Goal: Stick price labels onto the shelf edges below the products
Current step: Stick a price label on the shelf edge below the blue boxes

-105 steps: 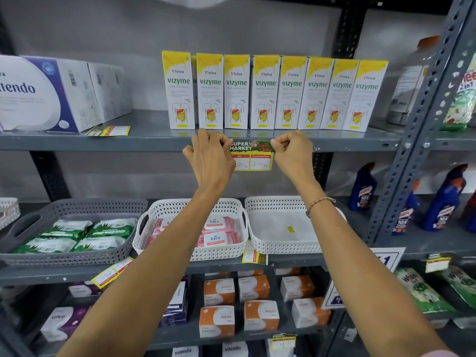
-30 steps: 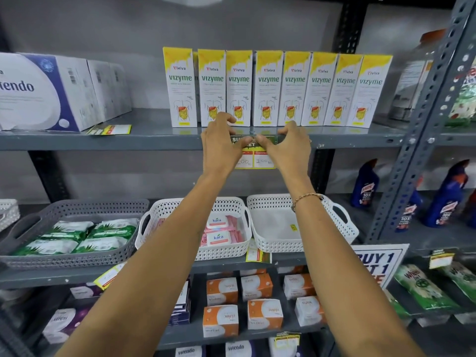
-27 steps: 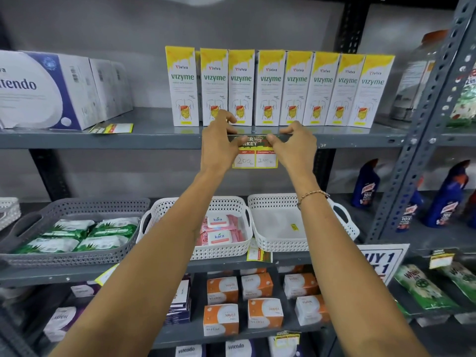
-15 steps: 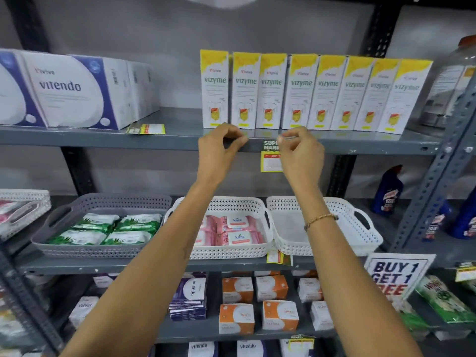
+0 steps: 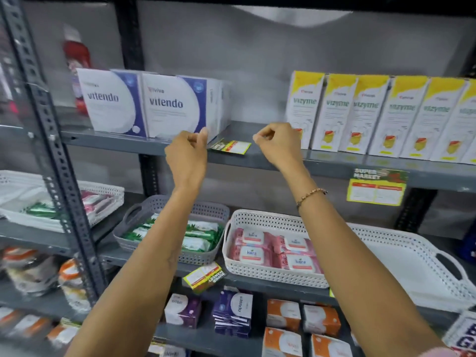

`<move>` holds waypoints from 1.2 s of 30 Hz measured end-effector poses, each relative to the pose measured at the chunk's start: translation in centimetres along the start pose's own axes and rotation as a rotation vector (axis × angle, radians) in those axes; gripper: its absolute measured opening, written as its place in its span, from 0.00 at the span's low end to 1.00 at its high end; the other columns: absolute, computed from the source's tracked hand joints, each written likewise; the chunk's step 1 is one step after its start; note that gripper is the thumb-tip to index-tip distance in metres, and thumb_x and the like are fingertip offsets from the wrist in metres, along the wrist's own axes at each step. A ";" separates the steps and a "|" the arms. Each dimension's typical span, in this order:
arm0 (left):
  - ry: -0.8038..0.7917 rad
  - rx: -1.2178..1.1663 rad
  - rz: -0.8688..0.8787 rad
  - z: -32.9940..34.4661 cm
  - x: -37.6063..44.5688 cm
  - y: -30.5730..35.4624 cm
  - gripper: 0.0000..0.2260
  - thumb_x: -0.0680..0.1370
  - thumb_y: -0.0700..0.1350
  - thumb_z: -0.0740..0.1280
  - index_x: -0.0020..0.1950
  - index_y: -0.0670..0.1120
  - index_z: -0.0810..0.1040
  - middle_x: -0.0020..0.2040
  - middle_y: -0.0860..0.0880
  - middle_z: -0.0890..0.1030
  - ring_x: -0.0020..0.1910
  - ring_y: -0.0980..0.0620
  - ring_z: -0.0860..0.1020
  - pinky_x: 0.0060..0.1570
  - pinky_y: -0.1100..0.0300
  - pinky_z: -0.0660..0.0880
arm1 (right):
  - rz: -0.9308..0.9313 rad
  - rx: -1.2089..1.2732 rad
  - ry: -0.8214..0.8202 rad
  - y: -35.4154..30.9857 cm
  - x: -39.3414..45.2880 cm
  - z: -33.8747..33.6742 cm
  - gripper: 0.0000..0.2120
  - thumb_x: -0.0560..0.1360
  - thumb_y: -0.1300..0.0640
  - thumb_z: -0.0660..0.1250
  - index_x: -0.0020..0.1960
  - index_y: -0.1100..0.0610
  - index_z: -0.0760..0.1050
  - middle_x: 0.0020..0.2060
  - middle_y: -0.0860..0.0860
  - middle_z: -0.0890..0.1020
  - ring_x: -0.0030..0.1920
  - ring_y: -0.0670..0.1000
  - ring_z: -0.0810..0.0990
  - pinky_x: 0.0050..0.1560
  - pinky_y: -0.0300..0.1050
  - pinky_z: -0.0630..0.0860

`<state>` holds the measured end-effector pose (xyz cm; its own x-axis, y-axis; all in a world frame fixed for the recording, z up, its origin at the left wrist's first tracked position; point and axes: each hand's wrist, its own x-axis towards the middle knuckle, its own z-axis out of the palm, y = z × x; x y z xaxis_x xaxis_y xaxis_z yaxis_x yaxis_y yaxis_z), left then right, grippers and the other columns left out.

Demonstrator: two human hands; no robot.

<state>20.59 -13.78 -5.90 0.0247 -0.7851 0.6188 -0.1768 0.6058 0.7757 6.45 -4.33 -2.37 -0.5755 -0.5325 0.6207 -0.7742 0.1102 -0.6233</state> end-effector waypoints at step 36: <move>-0.118 0.116 0.018 -9.1 6.3 -9.7 0.07 0.70 0.50 0.74 0.44 0.49 0.85 0.36 0.54 0.79 0.31 0.63 0.73 0.32 0.77 0.65 | -0.169 -0.060 -0.236 -6.8 -4.4 10.2 0.12 0.73 0.55 0.64 0.34 0.58 0.81 0.33 0.50 0.84 0.35 0.51 0.77 0.34 0.43 0.72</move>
<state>31.41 -23.40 -8.44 -0.0943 -0.7878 0.6087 -0.2892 0.6067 0.7405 16.91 -11.29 -5.67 -0.3652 -0.7272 0.5812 -0.8721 0.0489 -0.4868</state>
